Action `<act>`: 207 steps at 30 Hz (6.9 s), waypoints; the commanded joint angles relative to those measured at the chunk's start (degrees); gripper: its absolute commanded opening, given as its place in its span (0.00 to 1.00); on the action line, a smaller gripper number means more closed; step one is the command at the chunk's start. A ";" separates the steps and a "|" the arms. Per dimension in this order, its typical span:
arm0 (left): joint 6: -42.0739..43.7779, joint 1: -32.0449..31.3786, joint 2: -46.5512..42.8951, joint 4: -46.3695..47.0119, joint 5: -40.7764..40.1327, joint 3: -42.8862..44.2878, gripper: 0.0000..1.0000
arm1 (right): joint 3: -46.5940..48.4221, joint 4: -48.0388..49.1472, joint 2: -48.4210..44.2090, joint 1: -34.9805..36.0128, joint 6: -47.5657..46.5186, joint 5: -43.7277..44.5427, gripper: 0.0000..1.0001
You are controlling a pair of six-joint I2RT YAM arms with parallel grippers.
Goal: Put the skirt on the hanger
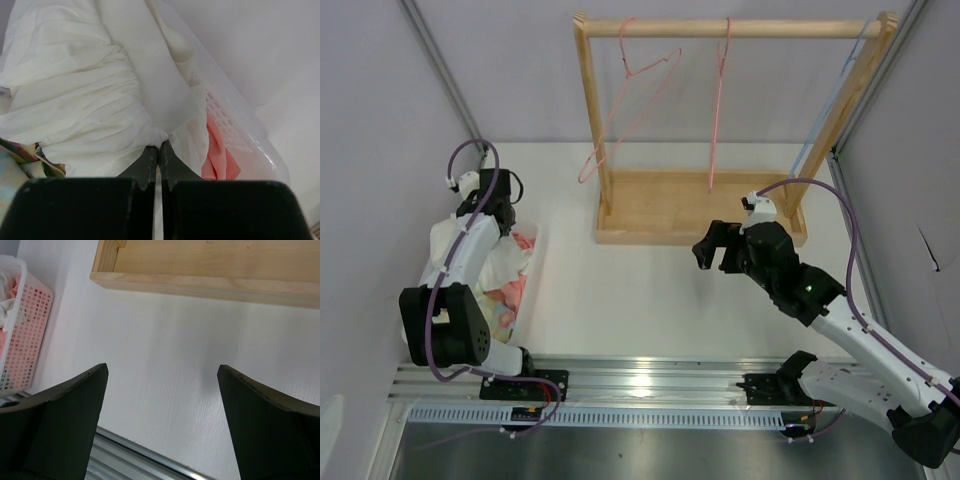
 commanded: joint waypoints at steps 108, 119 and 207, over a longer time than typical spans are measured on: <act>7.13 -60.15 3.12 -0.34 14.32 2.81 0.61 | -3.32 -7.37 14.00 3.04 4.30 5.09 0.54; 6.34 -60.24 6.03 -0.87 11.68 0.35 0.37 | -5.52 -6.84 15.05 2.86 4.21 6.05 0.34; 30.33 -36.07 21.94 24.18 23.10 61.87 0.46 | -6.31 -6.67 11.45 -11.20 -2.47 -0.80 0.00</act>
